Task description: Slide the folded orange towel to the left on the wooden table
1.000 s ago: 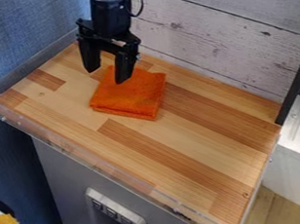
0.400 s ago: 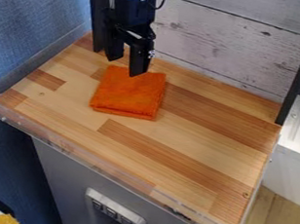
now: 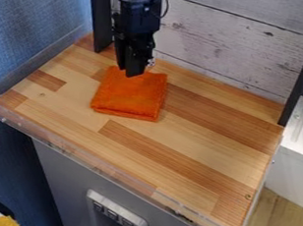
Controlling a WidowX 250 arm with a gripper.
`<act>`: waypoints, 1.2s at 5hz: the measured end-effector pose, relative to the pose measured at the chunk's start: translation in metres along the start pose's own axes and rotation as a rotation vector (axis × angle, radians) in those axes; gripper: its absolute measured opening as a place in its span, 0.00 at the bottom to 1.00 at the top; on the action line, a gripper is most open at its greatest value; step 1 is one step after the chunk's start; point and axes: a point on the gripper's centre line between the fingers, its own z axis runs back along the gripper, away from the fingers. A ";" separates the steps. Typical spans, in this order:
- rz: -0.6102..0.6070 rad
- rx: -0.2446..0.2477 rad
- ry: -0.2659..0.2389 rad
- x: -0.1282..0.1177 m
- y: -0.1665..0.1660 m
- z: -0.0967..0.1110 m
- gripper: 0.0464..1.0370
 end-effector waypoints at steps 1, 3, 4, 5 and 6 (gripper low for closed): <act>-0.052 0.007 -0.011 0.007 0.002 -0.014 0.10; -0.115 0.002 -0.036 0.013 -0.003 -0.029 0.01; -0.134 -0.011 -0.039 0.010 -0.006 -0.035 0.01; -0.142 -0.019 -0.034 0.005 -0.007 -0.039 0.01; -0.133 -0.024 -0.037 0.001 -0.003 -0.040 0.01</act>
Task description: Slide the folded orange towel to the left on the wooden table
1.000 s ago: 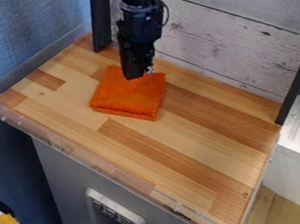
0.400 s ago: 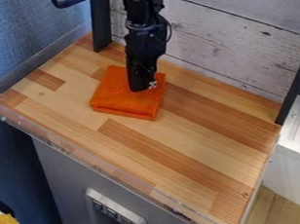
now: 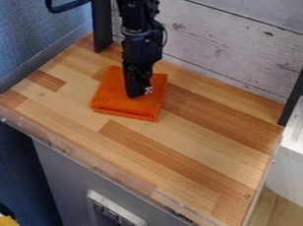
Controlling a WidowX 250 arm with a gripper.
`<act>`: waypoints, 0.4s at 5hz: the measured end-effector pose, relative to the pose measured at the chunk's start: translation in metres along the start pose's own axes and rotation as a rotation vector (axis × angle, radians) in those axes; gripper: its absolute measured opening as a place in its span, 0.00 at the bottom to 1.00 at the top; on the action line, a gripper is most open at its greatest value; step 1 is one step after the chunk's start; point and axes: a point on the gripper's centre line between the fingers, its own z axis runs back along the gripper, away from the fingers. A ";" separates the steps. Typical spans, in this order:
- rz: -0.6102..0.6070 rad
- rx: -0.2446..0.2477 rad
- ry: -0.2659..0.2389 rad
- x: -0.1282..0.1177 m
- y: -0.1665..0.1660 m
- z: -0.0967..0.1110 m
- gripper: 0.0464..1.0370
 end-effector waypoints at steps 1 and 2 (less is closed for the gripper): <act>0.002 -0.001 0.003 -0.002 0.000 0.000 0.01; 0.005 -0.021 0.018 -0.005 -0.003 -0.001 0.01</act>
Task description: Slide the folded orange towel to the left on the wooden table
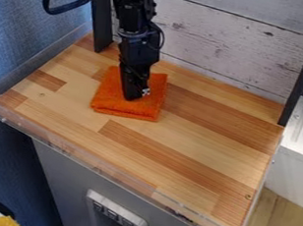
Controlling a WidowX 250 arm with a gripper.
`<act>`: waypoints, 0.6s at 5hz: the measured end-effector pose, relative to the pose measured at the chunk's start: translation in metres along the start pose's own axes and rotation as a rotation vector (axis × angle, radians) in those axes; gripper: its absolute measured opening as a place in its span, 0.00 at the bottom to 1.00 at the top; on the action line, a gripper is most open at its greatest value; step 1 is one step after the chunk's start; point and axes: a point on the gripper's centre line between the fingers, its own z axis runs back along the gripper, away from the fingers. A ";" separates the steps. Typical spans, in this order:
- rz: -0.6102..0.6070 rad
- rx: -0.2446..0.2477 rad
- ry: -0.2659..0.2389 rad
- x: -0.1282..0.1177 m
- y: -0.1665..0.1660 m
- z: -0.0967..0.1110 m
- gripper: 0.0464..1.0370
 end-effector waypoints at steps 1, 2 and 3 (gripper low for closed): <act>0.003 -0.009 0.008 -0.001 -0.002 -0.001 0.01; 0.005 -0.006 0.023 -0.003 -0.001 -0.003 0.01; 0.008 -0.002 0.044 -0.003 -0.002 -0.008 0.01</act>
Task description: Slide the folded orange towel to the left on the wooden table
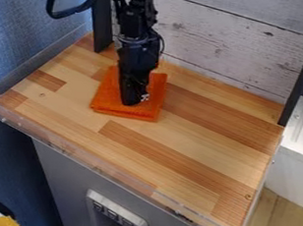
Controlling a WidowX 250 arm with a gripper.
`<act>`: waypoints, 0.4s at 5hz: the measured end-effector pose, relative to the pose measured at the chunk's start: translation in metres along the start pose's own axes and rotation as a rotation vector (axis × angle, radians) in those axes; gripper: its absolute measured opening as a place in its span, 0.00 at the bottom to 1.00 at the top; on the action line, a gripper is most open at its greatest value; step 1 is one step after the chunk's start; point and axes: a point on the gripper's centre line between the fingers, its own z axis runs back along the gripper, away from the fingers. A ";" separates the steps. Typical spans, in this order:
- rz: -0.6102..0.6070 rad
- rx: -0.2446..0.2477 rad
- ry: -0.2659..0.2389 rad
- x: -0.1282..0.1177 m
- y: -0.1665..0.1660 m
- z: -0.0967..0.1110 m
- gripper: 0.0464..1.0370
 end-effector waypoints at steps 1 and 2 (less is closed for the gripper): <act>0.050 0.019 0.004 -0.001 0.002 -0.002 0.01; 0.117 0.028 0.009 -0.003 0.005 -0.002 0.01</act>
